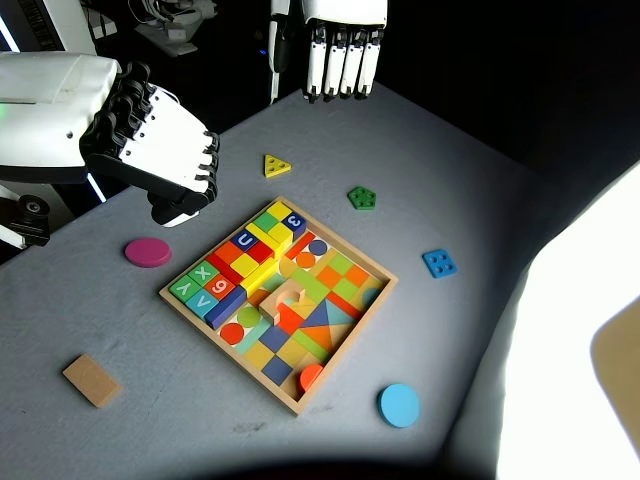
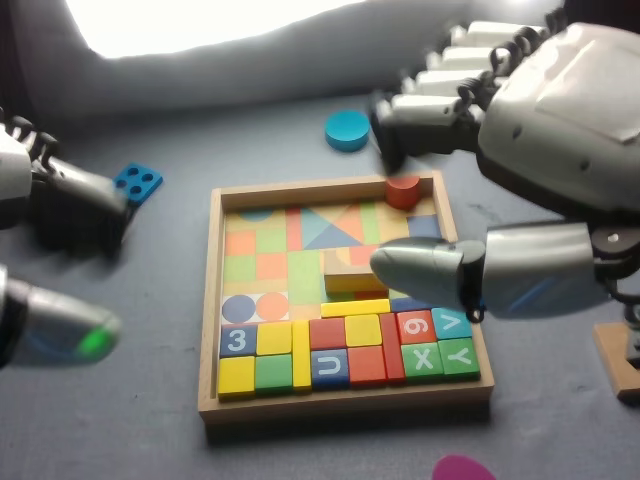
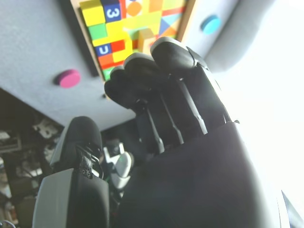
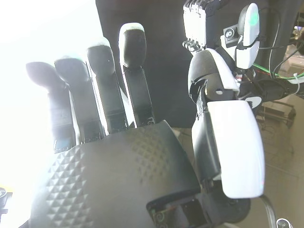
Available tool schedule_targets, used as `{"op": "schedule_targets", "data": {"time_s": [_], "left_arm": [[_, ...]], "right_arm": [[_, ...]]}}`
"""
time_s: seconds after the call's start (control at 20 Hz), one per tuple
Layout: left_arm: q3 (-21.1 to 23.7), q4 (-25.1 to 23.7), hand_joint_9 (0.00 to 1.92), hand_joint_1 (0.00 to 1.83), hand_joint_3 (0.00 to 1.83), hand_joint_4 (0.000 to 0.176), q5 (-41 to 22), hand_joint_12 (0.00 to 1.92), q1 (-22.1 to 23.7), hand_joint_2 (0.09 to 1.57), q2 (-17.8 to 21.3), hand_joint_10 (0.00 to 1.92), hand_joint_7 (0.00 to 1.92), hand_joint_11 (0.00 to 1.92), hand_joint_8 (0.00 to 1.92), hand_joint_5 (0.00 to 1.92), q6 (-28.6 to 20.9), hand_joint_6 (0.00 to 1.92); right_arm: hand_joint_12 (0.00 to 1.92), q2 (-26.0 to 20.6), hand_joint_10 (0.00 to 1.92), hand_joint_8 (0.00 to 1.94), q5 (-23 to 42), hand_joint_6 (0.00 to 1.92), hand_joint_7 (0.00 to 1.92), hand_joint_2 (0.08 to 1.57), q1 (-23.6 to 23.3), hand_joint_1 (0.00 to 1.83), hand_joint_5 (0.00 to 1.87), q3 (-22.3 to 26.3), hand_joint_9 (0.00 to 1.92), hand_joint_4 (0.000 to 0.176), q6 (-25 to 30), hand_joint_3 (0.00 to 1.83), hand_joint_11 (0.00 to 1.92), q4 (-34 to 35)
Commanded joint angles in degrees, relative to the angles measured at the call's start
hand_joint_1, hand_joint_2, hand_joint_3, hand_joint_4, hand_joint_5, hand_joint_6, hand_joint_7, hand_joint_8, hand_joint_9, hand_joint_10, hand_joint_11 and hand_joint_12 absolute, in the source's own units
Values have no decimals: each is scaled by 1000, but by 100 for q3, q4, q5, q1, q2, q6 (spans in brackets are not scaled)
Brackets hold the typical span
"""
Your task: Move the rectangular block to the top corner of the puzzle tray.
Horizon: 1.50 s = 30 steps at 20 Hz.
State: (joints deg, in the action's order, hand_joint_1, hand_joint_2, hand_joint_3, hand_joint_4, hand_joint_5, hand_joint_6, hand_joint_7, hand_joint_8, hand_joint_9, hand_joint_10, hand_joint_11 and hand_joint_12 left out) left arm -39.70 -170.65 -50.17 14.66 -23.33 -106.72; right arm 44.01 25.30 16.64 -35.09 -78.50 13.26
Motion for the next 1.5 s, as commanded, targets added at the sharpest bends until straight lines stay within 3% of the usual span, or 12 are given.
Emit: {"op": "schedule_targets", "data": {"time_s": [0.0,0.2,0.3,0.4,0.5,0.55,0.6,0.75,0.9,1.0,1.2,1.45], "left_arm": [[-11,83,0,0,28,0,523,0,94,1125,24,0,0,0,0,0,-8,0],[-10,82,0,0,29,0,522,0,97,1147,24,0,0,0,0,0,-8,0],[-11,81,0,0,32,0,522,11,95,1169,25,0,0,23,0,0,-8,0],[-4,78,0,0,25,0,522,0,91,1163,25,0,0,0,0,0,-8,0],[-7,78,0,0,25,0,521,0,79,1163,27,0,0,0,0,0,-8,0],[-16,78,0,0,19,0,521,0,79,1154,27,0,0,0,0,0,-8,0],[-30,78,0,0,21,1,521,0,78,1162,27,0,0,0,0,0,-8,0],[-63,78,0,0,16,3,521,0,58,1160,28,0,0,0,0,0,-8,0],[-56,79,0,0,18,6,520,0,29,1168,35,0,0,0,0,0,-8,0],[-59,80,0,0,14,12,520,0,29,1163,35,0,0,0,0,0,-8,0],[-58,100,0,0,10,16,520,0,32,1160,35,0,0,0,0,0,-8,0],[-58,101,0,0,9,16,520,0,30,1162,37,0,0,0,0,0,-7,0]], "right_arm": [[0,-27,0,0,683,0,0,1101,-70,0,2,39,0,0,-1,80,0,-70],[0,-25,0,0,672,1,0,1074,-50,0,3,39,0,0,-41,54,0,35],[0,65,0,0,611,0,0,1062,-38,0,0,38,0,0,-818,44,0,787],[0,291,0,0,671,0,0,1058,83,0,0,35,0,0,-2043,40,0,1827],[0,508,0,0,881,0,0,1058,252,0,0,36,0,0,-2704,40,0,2302],[0,647,0,0,1111,4,0,1062,336,0,9,35,0,9,-3075,41,0,2526],[0,793,0,0,1372,9,0,1054,419,0,21,34,0,63,-3420,35,0,2717],[0,1155,0,0,1882,73,0,1043,608,0,173,-39,0,83,-3733,27,0,3000],[0,1481,0,0,1814,189,0,1059,541,0,451,-314,0,44,-3688,33,0,3484],[0,1631,0,0,1767,254,0,1051,528,0,614,-457,0,44,-3695,27,0,3624],[0,1985,0,0,1766,249,0,1051,519,0,814,-857,0,0,-3841,12,0,4010],[0,2389,0,0,1744,241,0,1049,524,0,858,-1264,0,6,-3822,8,0,4129]]}}
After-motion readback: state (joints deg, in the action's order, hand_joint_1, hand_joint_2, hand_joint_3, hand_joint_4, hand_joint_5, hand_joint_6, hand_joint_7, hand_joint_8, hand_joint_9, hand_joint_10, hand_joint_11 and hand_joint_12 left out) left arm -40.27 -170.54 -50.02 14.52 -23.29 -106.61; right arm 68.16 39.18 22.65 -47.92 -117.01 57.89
